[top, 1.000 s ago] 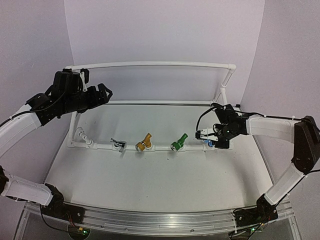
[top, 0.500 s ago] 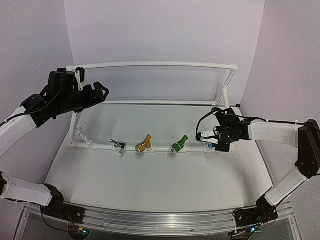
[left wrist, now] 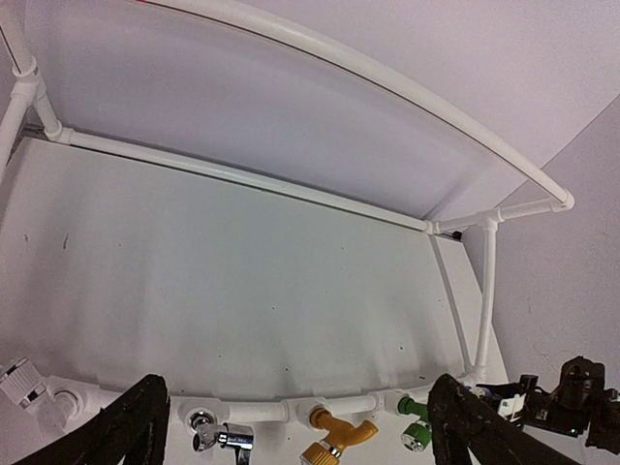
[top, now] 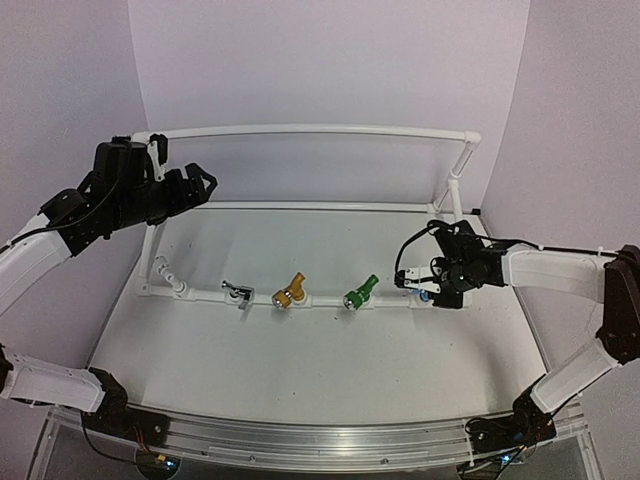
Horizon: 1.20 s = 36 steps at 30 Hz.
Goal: Install the water faucets
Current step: Screw the water faucet onto the adaptor.
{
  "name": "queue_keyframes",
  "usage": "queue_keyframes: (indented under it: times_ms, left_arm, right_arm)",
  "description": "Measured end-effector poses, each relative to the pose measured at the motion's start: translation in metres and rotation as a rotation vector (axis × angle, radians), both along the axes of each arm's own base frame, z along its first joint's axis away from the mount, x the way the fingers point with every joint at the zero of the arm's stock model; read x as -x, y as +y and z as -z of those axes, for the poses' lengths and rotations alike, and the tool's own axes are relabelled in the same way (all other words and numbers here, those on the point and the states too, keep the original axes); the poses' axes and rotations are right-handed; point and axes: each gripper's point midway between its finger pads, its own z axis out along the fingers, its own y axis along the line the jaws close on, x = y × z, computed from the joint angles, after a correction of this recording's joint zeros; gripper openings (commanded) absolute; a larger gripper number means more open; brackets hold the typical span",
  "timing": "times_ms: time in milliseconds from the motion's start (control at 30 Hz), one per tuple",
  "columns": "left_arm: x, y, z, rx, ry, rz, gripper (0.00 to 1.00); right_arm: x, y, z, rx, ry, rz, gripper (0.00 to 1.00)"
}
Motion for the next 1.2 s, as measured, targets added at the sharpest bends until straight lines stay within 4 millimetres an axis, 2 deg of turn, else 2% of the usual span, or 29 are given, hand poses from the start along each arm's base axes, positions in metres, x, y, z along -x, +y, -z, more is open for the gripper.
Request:
queue_keyframes:
  times_ms: [367,700,967,1200]
  left_arm:
    - [0.0,0.0,0.0,-0.004,-0.001,0.001,0.92]
    - [-0.002,0.002,0.001,-0.029,-0.01,-0.009,0.92]
    - [-0.003,0.004,0.001,-0.027,-0.01,-0.018,0.92]
    - [-0.002,0.006,0.005,-0.017,0.005,-0.034,0.92]
  right_arm:
    - [0.003,-0.001,0.001,0.007,0.034,0.047,0.0]
    - [0.003,0.0,0.003,-0.068,0.103,0.23,0.0]
    - [0.006,0.004,0.004,-0.197,0.138,0.407,0.0]
    - [-0.003,0.009,0.002,-0.272,0.18,0.561,0.0]
